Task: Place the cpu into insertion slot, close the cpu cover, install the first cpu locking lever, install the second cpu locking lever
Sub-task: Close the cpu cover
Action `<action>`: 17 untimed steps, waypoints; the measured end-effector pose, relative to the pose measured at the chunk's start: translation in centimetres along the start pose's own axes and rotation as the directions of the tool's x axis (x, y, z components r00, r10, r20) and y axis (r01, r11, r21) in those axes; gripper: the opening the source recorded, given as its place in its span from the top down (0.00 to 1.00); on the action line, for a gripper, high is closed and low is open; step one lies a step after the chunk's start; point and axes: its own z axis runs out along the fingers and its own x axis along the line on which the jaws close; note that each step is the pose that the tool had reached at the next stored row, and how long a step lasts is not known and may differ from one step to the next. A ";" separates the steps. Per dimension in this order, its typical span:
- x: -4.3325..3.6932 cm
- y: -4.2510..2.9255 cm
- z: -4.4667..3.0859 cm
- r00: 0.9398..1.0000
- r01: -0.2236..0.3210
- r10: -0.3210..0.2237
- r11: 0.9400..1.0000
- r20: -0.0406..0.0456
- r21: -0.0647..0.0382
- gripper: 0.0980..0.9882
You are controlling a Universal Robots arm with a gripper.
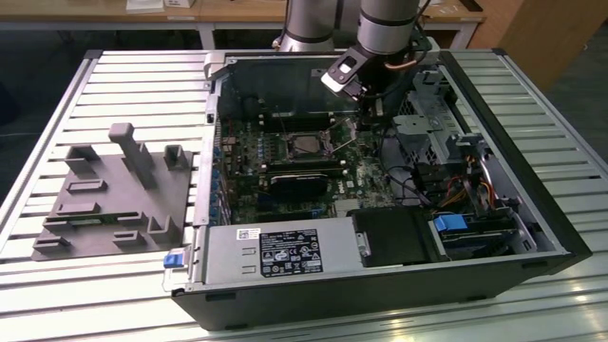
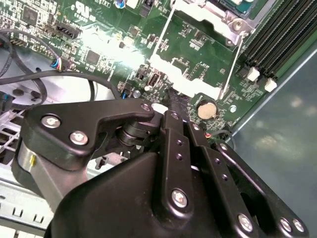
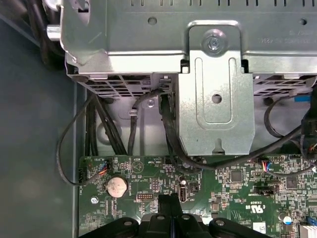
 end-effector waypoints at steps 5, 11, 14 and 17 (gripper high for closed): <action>0.00 0.13 0.10 1.000 0.000 0.000 0.997 0.002 0.078 1.00; 0.01 0.18 0.16 1.000 0.000 0.000 0.990 0.005 0.140 1.00; 0.00 0.16 0.17 1.000 0.000 0.000 0.990 0.004 0.141 1.00; 0.00 -0.28 0.15 1.000 0.000 -0.001 0.991 0.004 0.136 1.00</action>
